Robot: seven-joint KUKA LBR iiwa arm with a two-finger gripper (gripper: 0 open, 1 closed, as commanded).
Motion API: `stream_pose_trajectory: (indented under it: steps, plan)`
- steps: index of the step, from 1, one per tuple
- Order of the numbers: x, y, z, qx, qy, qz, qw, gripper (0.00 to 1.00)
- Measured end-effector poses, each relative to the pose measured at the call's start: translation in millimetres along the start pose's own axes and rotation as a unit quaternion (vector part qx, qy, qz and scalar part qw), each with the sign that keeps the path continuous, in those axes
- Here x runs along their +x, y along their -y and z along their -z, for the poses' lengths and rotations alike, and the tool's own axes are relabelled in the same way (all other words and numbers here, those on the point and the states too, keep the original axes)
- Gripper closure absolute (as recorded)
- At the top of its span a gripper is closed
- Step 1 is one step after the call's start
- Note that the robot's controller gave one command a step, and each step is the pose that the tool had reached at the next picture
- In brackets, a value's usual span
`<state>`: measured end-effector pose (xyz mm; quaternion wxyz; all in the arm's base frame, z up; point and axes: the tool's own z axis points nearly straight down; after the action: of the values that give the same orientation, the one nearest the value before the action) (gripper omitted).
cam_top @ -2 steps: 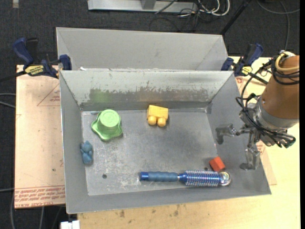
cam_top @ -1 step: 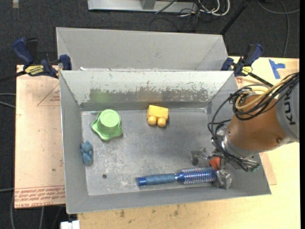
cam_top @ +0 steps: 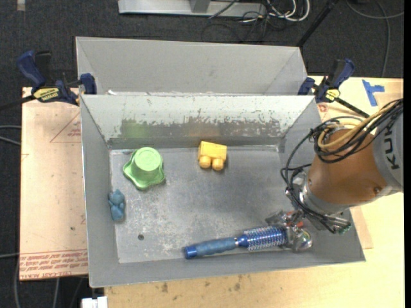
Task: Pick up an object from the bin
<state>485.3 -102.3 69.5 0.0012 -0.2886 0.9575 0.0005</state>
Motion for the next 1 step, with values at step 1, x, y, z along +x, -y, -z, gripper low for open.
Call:
stream_pose_trajectory:
  steps: [1]
  plan:
    - [-40.3, 11.4, 196.2, 0.004, 0.0038, -0.002, 1.0, 1.0]
